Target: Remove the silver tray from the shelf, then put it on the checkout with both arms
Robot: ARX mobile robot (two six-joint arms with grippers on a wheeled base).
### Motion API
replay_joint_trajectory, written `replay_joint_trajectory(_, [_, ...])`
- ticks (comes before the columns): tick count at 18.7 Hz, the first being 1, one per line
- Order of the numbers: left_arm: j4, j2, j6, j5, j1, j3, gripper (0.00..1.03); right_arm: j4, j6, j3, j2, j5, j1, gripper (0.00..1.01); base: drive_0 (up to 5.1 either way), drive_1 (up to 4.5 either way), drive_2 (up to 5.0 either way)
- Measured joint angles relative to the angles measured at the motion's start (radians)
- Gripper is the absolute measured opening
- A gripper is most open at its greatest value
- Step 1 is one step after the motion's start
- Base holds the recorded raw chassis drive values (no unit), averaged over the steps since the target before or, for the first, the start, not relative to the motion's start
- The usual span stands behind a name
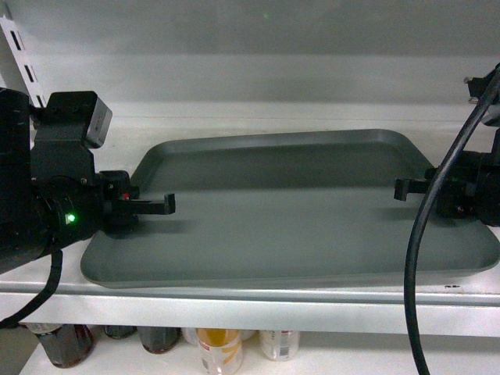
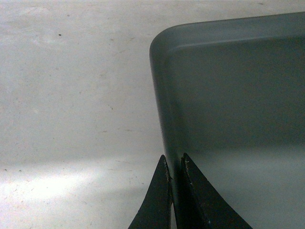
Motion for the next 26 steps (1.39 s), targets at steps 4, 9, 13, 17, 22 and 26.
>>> replay_joint_trajectory(4, [-0.043,-0.091,0.001,-0.002,-0.008,-0.012,0.04,-0.008,-0.012,-0.019,-0.077,-0.008,-0.011,0.03,0.0,0.0,0.0])
replay_joint_trajectory(9, [-0.108,-0.23,0.023,-0.01,-0.022,-0.008,0.04,-0.074,-0.008,-0.024,-0.186,-0.022,-0.027,0.03,0.0,0.0,0.0])
replay_joint_trajectory(13, [-0.176,-0.279,0.037,-0.014,-0.037,0.002,0.04,-0.151,-0.006,-0.025,-0.24,-0.021,-0.026,0.03,0.0,0.0,0.0])
replay_joint_trajectory(17, [-0.25,-0.326,0.049,-0.015,-0.052,0.013,0.04,-0.26,-0.001,-0.022,-0.275,-0.006,-0.026,0.03,0.0,0.0,0.0])
replay_joint_trajectory(22, [-0.337,-0.335,0.057,-0.02,-0.052,0.027,0.04,-0.386,0.005,0.009,-0.287,-0.003,-0.019,0.03,0.0,0.0,0.0])
replay_joint_trajectory(26, [-0.351,-0.333,0.053,-0.019,-0.051,0.026,0.04,-0.402,0.014,0.009,-0.287,-0.005,-0.018,0.03,0.0,0.0,0.0])
